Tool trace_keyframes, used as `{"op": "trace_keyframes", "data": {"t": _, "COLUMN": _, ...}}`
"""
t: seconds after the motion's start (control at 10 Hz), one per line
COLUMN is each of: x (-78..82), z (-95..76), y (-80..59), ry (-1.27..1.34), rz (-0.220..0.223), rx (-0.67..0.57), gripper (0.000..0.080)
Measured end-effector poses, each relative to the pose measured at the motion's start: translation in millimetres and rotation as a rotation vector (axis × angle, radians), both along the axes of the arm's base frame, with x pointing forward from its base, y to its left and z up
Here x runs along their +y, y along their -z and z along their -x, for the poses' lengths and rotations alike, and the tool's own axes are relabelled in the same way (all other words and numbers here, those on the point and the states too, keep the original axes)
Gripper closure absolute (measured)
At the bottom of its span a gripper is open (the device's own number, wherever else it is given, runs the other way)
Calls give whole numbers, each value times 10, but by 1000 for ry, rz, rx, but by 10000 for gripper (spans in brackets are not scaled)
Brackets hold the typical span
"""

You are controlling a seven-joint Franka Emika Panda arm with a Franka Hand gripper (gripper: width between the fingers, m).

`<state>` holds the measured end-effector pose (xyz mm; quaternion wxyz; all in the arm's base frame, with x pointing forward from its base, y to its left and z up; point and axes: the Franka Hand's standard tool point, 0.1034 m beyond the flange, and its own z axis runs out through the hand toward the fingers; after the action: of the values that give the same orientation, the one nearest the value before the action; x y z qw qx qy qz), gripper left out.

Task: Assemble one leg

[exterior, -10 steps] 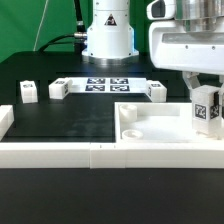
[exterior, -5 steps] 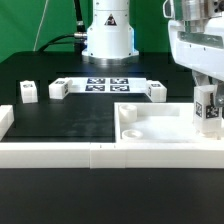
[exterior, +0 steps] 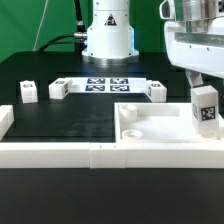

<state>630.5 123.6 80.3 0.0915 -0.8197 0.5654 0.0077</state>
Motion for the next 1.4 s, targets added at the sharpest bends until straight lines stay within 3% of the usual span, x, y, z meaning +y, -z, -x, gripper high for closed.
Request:
{"op": "trace_keyframes", "data": {"t": 0.6, "x": -40, "z": 0, "y": -10, "ry": -665, "rz": 56, "rx": -86, "gripper": 150}}
{"op": "trace_keyframes", "data": {"t": 1.1, "x": -21, "z": -5, "y": -8, "ry": -1208, "rz": 171, "rx": -137, "gripper": 150}}
{"op": "trace_keyframes", "data": {"t": 1.4, "x": -113, "z": 1, "y": 20, "ry": -1337, "rz": 176, "rx": -144, "gripper": 150}}
